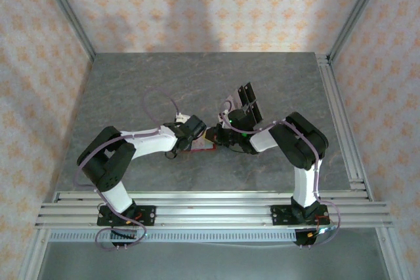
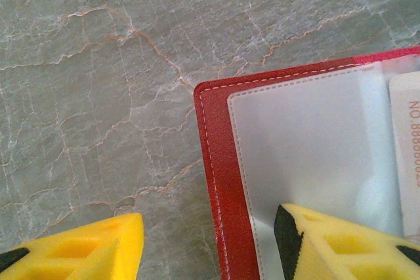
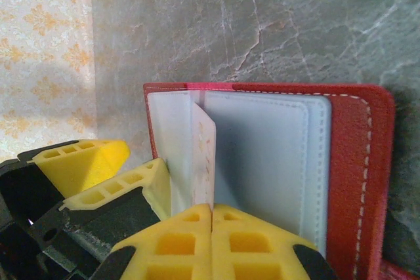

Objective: Put the credit cards into the card holder

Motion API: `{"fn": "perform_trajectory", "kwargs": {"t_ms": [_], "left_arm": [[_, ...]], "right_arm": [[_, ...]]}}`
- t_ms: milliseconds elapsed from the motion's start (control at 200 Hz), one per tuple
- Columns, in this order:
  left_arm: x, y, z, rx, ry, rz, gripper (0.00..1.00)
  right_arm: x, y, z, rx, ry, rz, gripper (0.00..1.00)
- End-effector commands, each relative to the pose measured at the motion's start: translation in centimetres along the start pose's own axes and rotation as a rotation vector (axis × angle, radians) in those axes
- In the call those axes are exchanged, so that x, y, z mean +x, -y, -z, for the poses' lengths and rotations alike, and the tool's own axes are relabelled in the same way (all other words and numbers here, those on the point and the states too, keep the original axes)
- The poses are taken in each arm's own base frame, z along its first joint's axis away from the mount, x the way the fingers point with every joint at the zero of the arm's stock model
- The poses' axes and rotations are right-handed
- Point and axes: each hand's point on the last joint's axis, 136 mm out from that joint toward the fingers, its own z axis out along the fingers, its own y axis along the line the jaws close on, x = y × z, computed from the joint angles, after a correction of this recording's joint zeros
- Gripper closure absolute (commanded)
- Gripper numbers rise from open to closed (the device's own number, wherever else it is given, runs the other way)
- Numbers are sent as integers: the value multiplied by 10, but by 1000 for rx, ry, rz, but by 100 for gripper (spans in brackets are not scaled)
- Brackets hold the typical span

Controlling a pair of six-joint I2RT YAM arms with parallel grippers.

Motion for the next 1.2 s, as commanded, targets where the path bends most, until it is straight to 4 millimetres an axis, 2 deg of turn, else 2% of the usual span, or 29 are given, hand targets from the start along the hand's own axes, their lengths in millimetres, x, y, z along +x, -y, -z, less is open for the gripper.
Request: {"fn": "perform_trajectory", "kwargs": {"t_ms": [0, 180, 460, 606, 721, 816, 1086, 1196], "left_arm": [[13, -5, -7, -36, -27, -13, 43], [13, -4, -7, -34, -26, -12, 43], [11, -4, -5, -31, -20, -7, 43], [2, -6, 6, -20, 5, 26, 42], [-11, -16, 19, -33, 42, 58, 41], [-17, -26, 23, -47, 42, 82, 41], [-9, -55, 7, -105, -9, 110, 41], [-5, -59, 1, -115, -22, 99, 41]], "right_arm": [[-3, -8, 1, -21, -2, 18, 100], [0, -12, -8, -23, -23, 23, 100], [4, -4, -17, 1, -44, 11, 100], [5, 1, -18, 11, -46, 6, 100], [6, 4, -18, 17, -49, 2, 100], [7, 6, -19, 22, -49, -2, 100], [7, 7, -19, 27, -51, -4, 100], [8, 8, -19, 31, -53, -3, 100]]}}
